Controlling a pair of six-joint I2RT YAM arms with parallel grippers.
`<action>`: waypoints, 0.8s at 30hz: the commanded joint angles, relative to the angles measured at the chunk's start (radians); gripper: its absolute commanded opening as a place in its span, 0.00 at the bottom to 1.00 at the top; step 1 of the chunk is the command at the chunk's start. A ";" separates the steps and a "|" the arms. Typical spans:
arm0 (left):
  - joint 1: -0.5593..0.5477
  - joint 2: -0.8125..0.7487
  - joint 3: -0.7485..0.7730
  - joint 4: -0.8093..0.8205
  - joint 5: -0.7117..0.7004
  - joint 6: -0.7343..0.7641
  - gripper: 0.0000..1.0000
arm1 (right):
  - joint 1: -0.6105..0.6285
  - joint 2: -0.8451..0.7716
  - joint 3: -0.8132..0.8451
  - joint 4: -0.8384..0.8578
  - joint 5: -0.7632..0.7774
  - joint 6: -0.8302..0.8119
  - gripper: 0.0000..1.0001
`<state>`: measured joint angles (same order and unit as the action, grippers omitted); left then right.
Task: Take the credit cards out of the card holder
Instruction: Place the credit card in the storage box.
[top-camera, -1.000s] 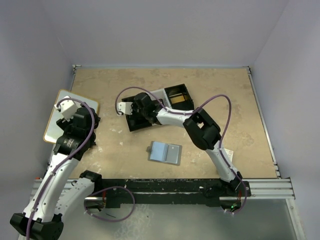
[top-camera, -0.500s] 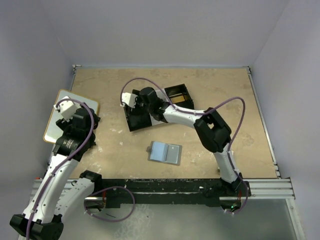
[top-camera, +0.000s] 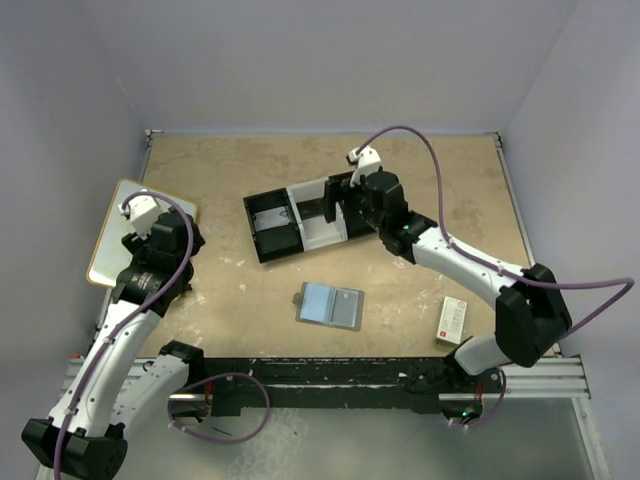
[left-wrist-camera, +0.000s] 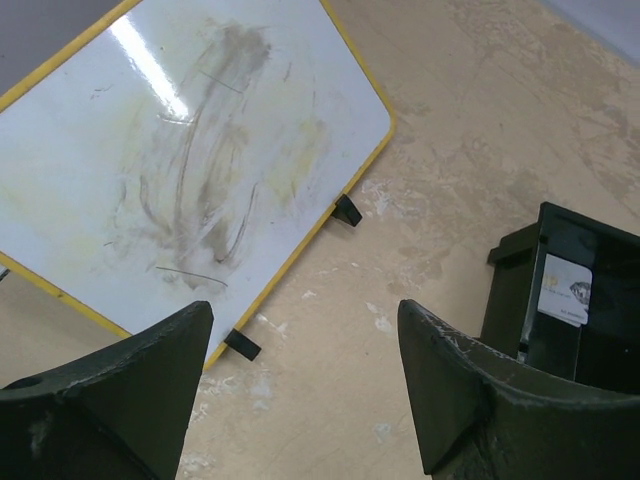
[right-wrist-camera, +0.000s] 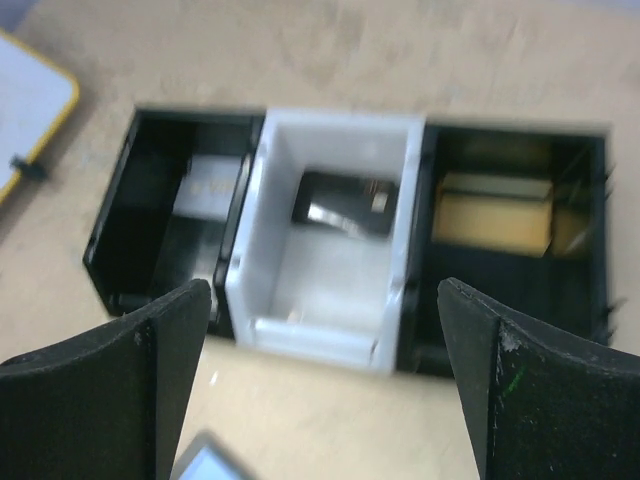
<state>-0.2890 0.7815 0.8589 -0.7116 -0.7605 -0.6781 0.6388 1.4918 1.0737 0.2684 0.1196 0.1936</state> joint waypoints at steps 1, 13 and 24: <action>0.001 -0.007 0.000 0.110 0.156 0.084 0.72 | 0.028 -0.028 -0.052 -0.281 0.010 0.269 0.98; -0.112 0.087 -0.046 0.212 0.533 -0.083 0.74 | 0.028 -0.242 -0.459 -0.356 -0.096 0.575 1.00; -0.534 0.350 -0.126 0.337 0.385 -0.315 0.67 | 0.029 -0.259 -0.483 -0.330 -0.096 0.736 0.96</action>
<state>-0.7418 1.0794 0.7403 -0.4690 -0.3252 -0.8814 0.6666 1.2671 0.6064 -0.1238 0.0605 0.8425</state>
